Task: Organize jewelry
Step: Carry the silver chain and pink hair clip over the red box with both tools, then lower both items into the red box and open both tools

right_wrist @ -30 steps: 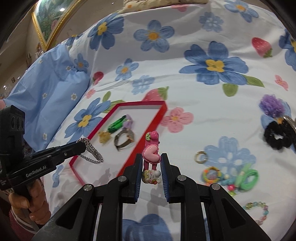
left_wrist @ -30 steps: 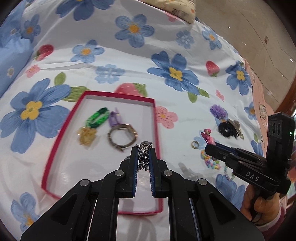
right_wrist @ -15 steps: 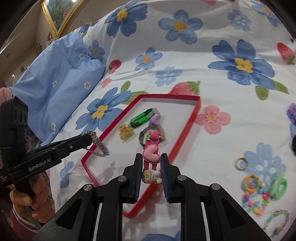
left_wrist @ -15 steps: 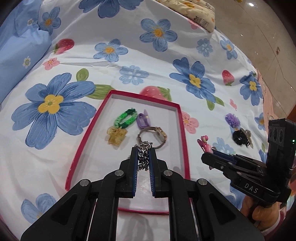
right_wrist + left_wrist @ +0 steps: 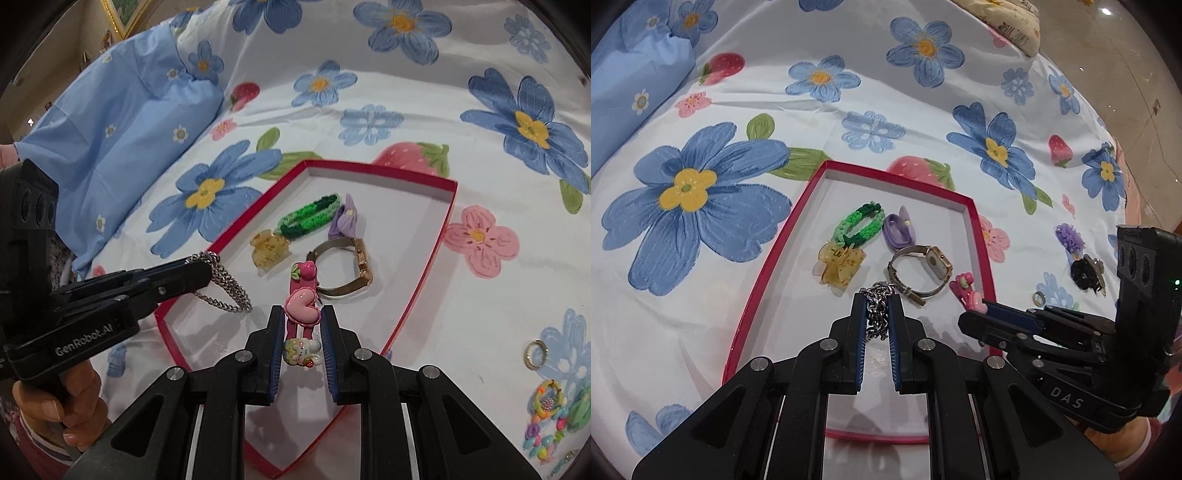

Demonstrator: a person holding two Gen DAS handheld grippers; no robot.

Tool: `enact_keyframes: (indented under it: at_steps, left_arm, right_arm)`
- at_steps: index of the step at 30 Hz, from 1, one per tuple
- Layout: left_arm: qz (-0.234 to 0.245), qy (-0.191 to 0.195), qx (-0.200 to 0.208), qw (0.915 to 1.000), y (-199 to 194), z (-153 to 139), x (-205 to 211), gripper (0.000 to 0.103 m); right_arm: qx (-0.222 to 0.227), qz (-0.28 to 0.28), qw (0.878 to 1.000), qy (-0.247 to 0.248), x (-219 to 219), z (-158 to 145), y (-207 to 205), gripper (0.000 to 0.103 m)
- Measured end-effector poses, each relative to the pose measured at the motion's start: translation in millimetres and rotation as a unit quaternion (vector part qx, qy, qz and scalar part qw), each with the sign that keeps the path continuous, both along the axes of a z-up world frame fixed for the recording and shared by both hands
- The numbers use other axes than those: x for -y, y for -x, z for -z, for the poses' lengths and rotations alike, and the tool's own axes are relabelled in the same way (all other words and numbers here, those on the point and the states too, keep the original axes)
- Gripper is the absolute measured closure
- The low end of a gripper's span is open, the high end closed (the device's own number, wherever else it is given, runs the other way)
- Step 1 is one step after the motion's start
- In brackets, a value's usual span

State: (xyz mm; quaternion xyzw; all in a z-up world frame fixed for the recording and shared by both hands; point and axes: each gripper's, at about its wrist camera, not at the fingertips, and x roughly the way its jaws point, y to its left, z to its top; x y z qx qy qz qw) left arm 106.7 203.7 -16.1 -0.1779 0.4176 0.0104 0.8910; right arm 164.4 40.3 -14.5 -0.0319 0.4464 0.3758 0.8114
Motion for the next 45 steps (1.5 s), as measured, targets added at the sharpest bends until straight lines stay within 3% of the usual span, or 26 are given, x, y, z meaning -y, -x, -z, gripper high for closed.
enact_keyframes:
  at_steps: [19,36,45]
  left_arm:
    - [-0.012,-0.001,-0.061,0.9981,-17.2,46.8,-16.2,0.093]
    - [-0.015,-0.007,-0.067,0.9976,-17.9,48.1,-16.1,0.093]
    - [-0.022,-0.004,-0.063,0.9978,-13.0,40.0,-17.3,0.082]
  right_arm:
    - [-0.015,-0.029,0.997,0.073,-27.3,31.5,-10.2,0.083]
    - [-0.009,-0.034,0.996,0.080,-32.3,32.4,-11.9,0.082]
    - [-0.013,-0.026,0.997,0.070,-27.9,30.4,-12.3,0.081]
